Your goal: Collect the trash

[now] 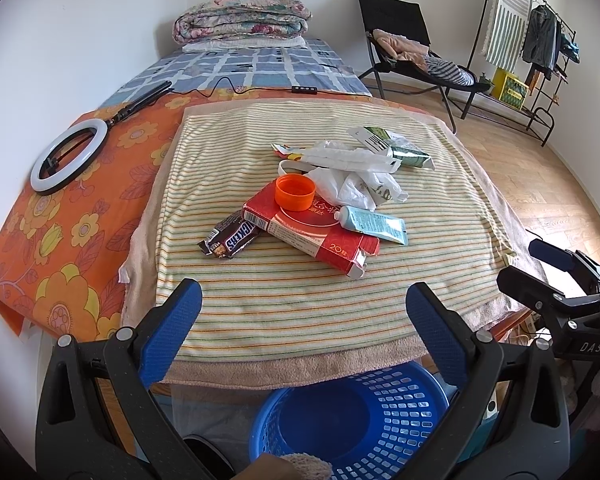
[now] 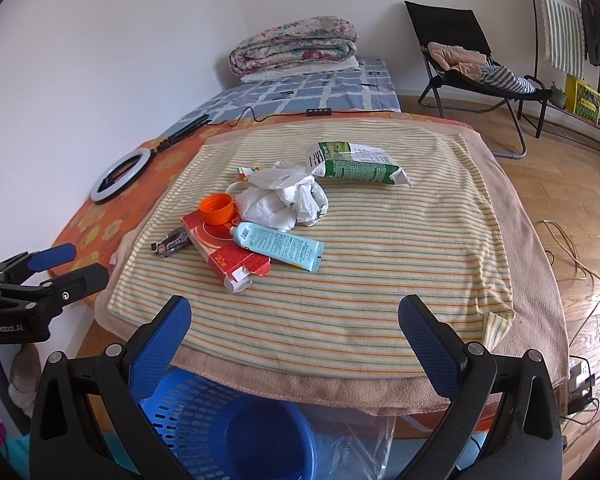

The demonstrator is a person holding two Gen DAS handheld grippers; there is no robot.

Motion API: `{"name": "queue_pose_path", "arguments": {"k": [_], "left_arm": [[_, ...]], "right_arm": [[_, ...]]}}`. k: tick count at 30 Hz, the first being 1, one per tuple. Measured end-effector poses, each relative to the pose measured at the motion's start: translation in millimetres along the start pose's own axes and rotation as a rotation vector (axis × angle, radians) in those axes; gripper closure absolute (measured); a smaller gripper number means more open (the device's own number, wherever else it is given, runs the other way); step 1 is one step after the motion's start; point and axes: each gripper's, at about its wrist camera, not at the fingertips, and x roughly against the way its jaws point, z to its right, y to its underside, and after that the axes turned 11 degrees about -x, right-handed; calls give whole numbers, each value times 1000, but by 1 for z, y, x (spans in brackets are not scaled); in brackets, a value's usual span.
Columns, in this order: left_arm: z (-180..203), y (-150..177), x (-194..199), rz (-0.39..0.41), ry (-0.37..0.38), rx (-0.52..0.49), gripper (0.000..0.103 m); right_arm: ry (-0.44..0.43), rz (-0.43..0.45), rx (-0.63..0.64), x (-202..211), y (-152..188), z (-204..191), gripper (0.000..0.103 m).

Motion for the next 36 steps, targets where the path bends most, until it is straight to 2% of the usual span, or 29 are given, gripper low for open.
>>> {"name": "queue_pose_path", "arguments": {"k": [8, 15, 19, 24, 31, 33, 36], "left_arm": [[-1, 7, -6, -8, 4, 3, 0], [-4, 7, -13, -52, -9, 16, 0], [-2, 4, -17, -73, -24, -8, 0], [-3, -3, -18, -56, -28, -37, 0], [-14, -9, -32, -93, -7, -47, 0], [-17, -11, -36, -86, 5, -42, 0], [-19, -16, -40, -66, -2, -50, 0]], "right_arm": [[4, -24, -6, -4, 1, 1, 0], [7, -69, -25, -11, 0, 3, 0], [20, -85, -10, -15, 1, 0, 0], [28, -92, 29, -18, 3, -6, 0], [-56, -55, 100, -20, -4, -11, 0], [-94, -58, 122, -23, -10, -12, 0], [-101, -56, 146, -28, -18, -13, 0]]}}
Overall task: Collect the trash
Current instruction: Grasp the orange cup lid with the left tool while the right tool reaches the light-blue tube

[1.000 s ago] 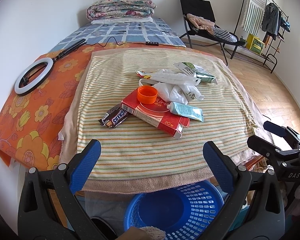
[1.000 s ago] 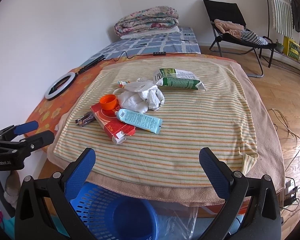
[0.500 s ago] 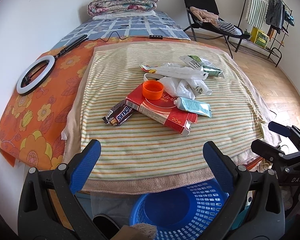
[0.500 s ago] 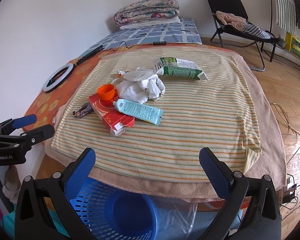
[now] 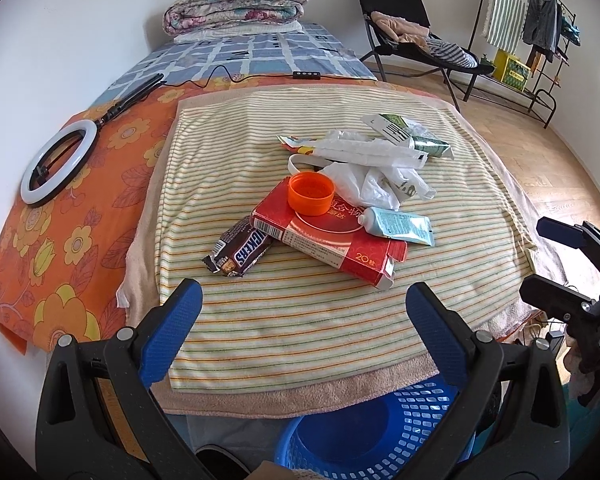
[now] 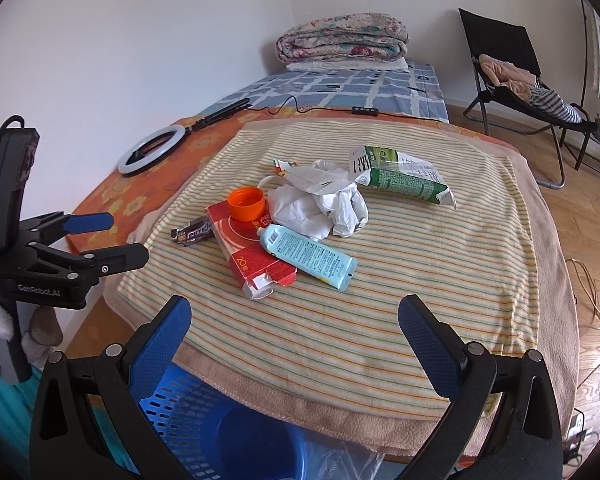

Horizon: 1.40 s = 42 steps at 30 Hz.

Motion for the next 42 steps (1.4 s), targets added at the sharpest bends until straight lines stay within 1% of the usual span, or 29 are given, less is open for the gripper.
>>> {"name": "queue_pose_path", "arguments": {"k": [1, 3, 6, 8, 9, 12, 13, 14, 16, 17, 18, 19, 23, 24, 25, 26, 28, 31, 34, 37, 38, 40, 42], "left_arm": [[-1, -3, -2, 3, -12, -6, 0], [-5, -10, -6, 4, -30, -16, 5], [-14, -20, -17, -12, -36, 3, 16], [-18, -25, -25, -30, -20, 20, 24], [-20, -29, -29, -36, -11, 26, 24], [-24, -38, -41, -50, 17, 44, 25], [-25, -42, -45, -53, 19, 47, 29], [-26, -45, -49, -56, 18, 47, 34], [-29, -52, -59, -66, 25, 53, 35], [-29, -54, -65, -73, 26, 62, 38], [-31, -56, -69, -80, 29, 70, 41], [-32, -59, -74, -86, 35, 78, 47], [-34, -69, -87, -93, 52, 93, 51], [-34, -70, -91, -99, 58, 96, 54], [-34, -71, -95, -108, 66, 100, 61], [-34, -72, -99, -117, 78, 106, 64], [-34, -72, -106, -132, 96, 114, 65], [-31, -71, -115, -153, 85, 103, 65], [-30, -69, -123, -170, 82, 103, 75], [-32, -68, -128, -175, 92, 117, 75], [-32, -68, -130, -177, 92, 116, 78], [-32, -68, -131, -181, 96, 115, 84], [-31, -69, -133, -180, 99, 111, 84]], "right_arm": [[-6, -2, 10, -2, -3, 0, 0], [-20, -14, 51, -8, -8, 0, 0], [-38, -47, 92, -20, -16, 1, 0], [-52, -66, 99, -29, -20, 5, 1], [-54, -77, 107, -34, -22, 6, 2], [-56, -113, 147, -51, -26, 7, 11], [-58, -126, 159, -57, -27, 6, 13], [-59, -135, 173, -63, -27, 5, 13], [-65, -150, 201, -72, -28, 3, 14], [-66, -156, 219, -77, -29, 1, 14], [-68, -161, 235, -81, -30, 0, 15], [-70, -166, 247, -85, -31, -2, 16], [-70, -172, 292, -98, -36, -6, 19], [-70, -172, 300, -101, -36, -6, 19], [-75, -176, 305, -102, -37, -6, 19], [-81, -181, 308, -104, -37, -6, 20], [-90, -190, 318, -109, -37, -5, 20], [-100, -210, 330, -116, -37, -4, 24], [-102, -227, 331, -123, -35, -2, 25], [-110, -240, 314, -128, -35, 1, 25], [-111, -240, 311, -130, -35, 2, 26], [-116, -244, 307, -131, -35, 1, 30], [-128, -257, 301, -134, -35, 2, 32]]}}
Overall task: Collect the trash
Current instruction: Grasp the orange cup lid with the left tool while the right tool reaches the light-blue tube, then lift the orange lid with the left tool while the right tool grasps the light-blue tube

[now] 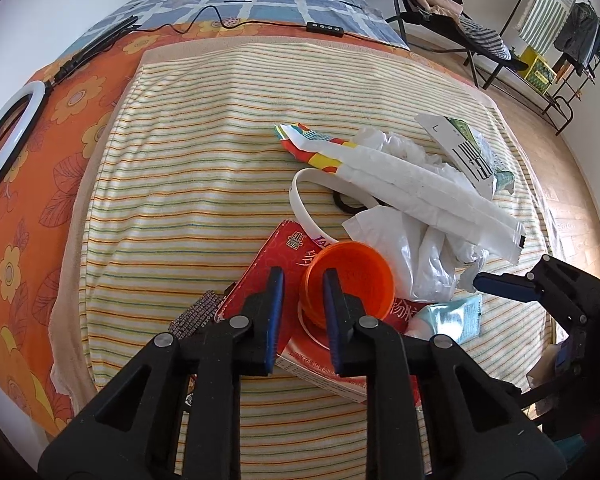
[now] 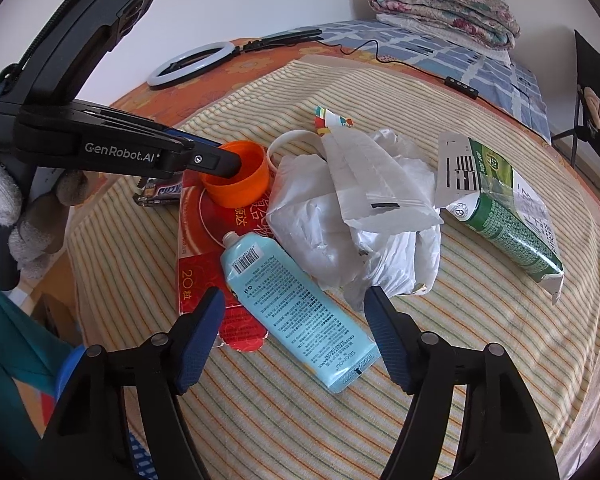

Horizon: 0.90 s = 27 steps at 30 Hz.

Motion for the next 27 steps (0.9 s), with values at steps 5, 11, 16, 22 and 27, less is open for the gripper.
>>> {"name": "queue_pose_path", "arguments": {"k": [5, 11, 16, 22, 27], "left_arm": [[1, 0, -2, -1, -3, -12, 90], [-4, 1, -3, 5, 0, 7, 93], [-4, 2, -3, 7, 0, 4, 93], [-2, 1, -4, 8, 0, 1, 93], [-2, 2, -3, 9, 0, 2, 93]], "right_arm": [[-26, -32, -27, -5, 6, 4, 42], [-58, -45, -49, 0, 11, 6, 46], [-14, -37, -10, -4, 9, -1, 46], [-45, -45, 2, -5, 8, -8, 68], [-81, -38, -58, -1, 7, 2, 78]]}}
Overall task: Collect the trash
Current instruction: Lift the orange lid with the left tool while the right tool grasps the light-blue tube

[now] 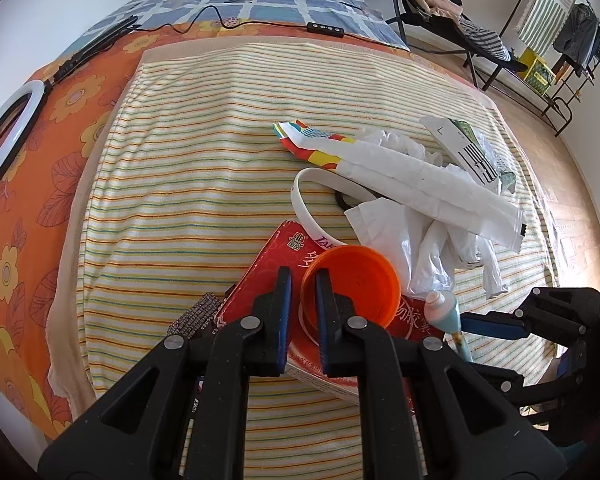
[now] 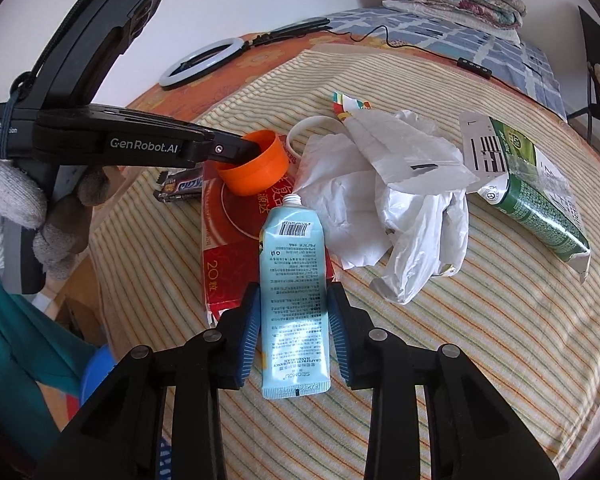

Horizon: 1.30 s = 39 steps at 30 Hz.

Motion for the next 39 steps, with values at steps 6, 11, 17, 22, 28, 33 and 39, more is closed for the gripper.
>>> {"name": "queue_pose_path", "arguments": {"k": [6, 11, 17, 22, 28, 33, 39], "left_arm": [[1, 0, 1, 3, -4, 1, 94], [-1, 1, 10, 21, -11, -1, 96], [0, 4, 18, 38, -22, -14, 96], [-3, 3, 22, 51, -1, 20, 96], [1, 1, 21, 41, 1, 36, 24], [23, 5, 14, 27, -35, -83, 24], [25, 6, 0, -1, -72, -115, 32]], "right_arm": [[-13, -16, -40, -3, -2, 4, 96], [3, 17, -47, 7, -2, 0, 97], [50, 57, -47, 19, -4, -1, 97], [65, 52, -52, 17, -3, -1, 97], [70, 44, -47, 16, 0, 0, 97], [84, 36, -74, 14, 2, 12, 97], [77, 34, -103, 14, 2, 19, 97]]}}
